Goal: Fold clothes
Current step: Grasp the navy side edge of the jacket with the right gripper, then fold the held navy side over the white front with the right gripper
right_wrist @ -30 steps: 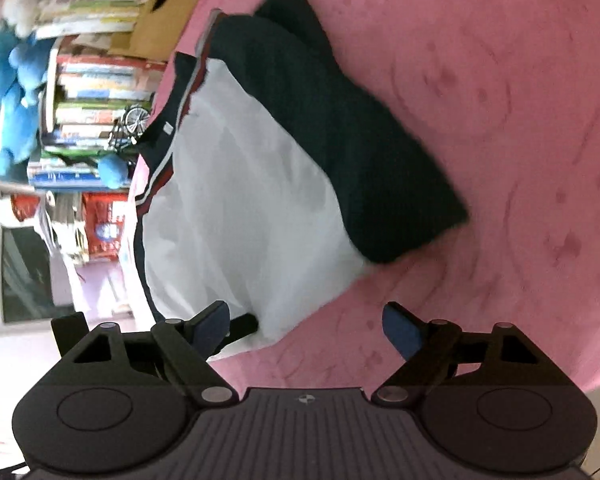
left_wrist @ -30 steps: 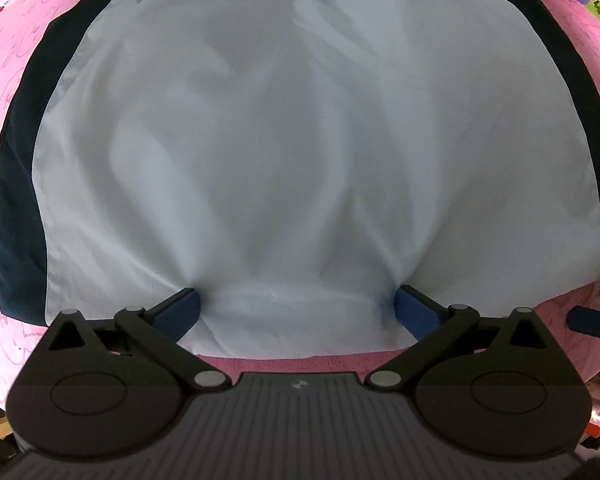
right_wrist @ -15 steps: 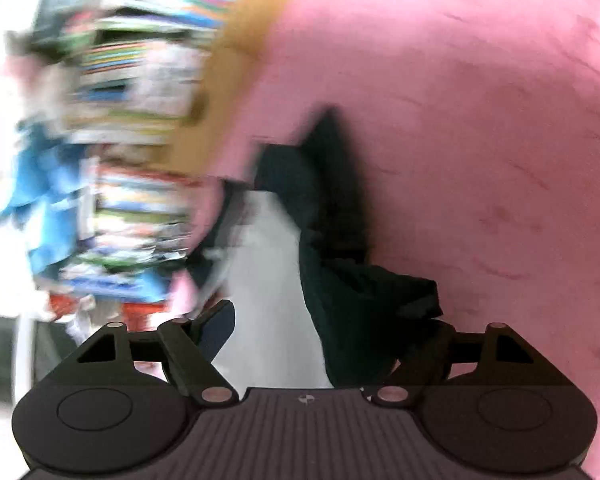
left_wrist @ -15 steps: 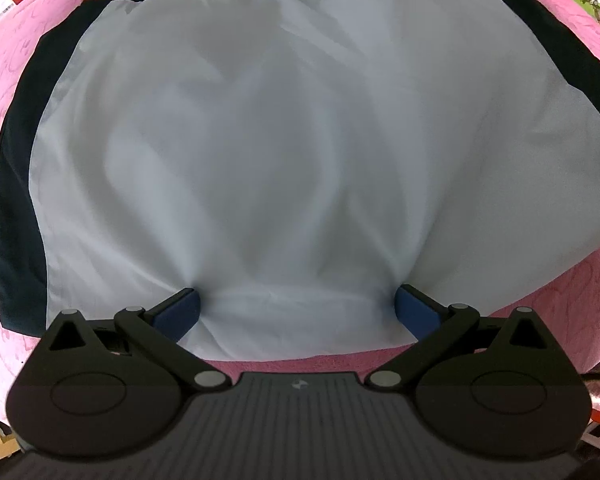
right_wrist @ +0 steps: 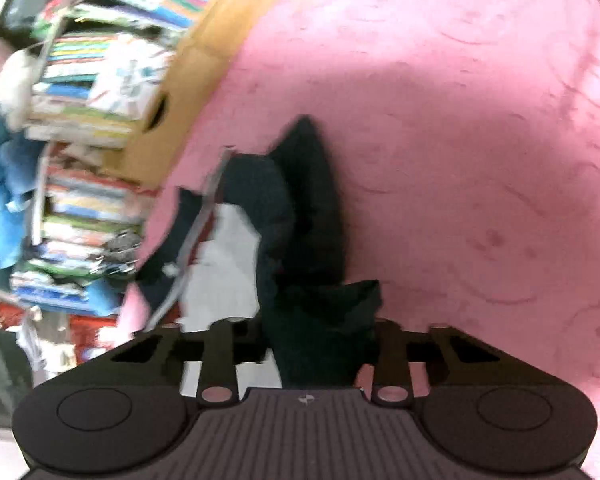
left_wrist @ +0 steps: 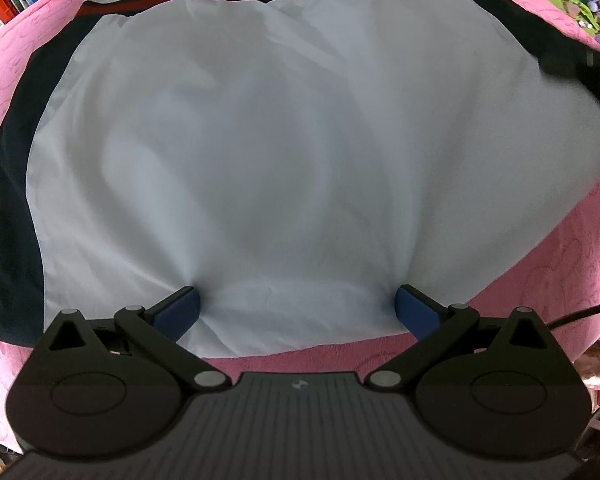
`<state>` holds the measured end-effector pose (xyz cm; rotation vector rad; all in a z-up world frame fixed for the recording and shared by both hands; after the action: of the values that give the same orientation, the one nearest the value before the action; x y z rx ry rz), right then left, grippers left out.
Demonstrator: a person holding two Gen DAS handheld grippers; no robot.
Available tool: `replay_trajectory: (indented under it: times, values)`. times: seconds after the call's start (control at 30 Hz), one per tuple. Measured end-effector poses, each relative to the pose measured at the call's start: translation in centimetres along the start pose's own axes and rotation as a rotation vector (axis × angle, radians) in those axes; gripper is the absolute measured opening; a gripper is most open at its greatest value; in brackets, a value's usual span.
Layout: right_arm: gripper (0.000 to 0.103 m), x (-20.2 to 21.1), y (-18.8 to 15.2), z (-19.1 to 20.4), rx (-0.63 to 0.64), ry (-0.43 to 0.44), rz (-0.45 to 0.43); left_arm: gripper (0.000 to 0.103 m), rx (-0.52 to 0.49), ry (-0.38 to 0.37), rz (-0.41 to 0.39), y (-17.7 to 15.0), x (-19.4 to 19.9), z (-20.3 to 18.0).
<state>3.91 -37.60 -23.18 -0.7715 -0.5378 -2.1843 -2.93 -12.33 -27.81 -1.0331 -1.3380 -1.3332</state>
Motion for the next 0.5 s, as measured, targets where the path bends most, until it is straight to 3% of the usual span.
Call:
replay_trajectory:
  times: [0.1, 0.2, 0.33, 0.43, 0.5]
  values:
    - [0.024, -0.6, 0.1, 5.3, 0.143, 0.049, 0.055, 0.103, -0.016, -0.012, -0.021, -0.6, 0.3, 0.0]
    - [0.023, -3.2, -1.7, 12.6, 0.360, 0.134, 0.182, 0.103, -0.038, -0.028, -0.055, -1.5, 0.7, 0.1]
    - [0.023, -9.2, -8.9, 20.8, 0.741, 0.177, 0.460, 0.103, -0.067, -0.012, -0.095, -2.6, 1.1, 0.0]
    - [0.023, -13.4, -15.1, 22.9, 0.941, 0.190, 0.723, 0.103, -0.104, 0.010, -0.130, -3.4, 1.3, -0.4]
    - [0.023, -15.0, -17.5, 23.2, 0.999, 0.176, 0.832, 0.103, -0.120, 0.012, -0.151, -4.0, 1.5, -0.5]
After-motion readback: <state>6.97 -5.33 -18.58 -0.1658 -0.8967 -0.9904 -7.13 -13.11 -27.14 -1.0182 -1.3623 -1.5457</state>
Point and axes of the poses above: each gripper's, at about its wrist camera, not at the fingertips, and x roughly against the way its jaws point, z to its left, y to its top, the point moved 6 cm from there along -x, roughly the way its jaws point, and after that the axes turned 4 degrees about y, right-handed, at the moved point
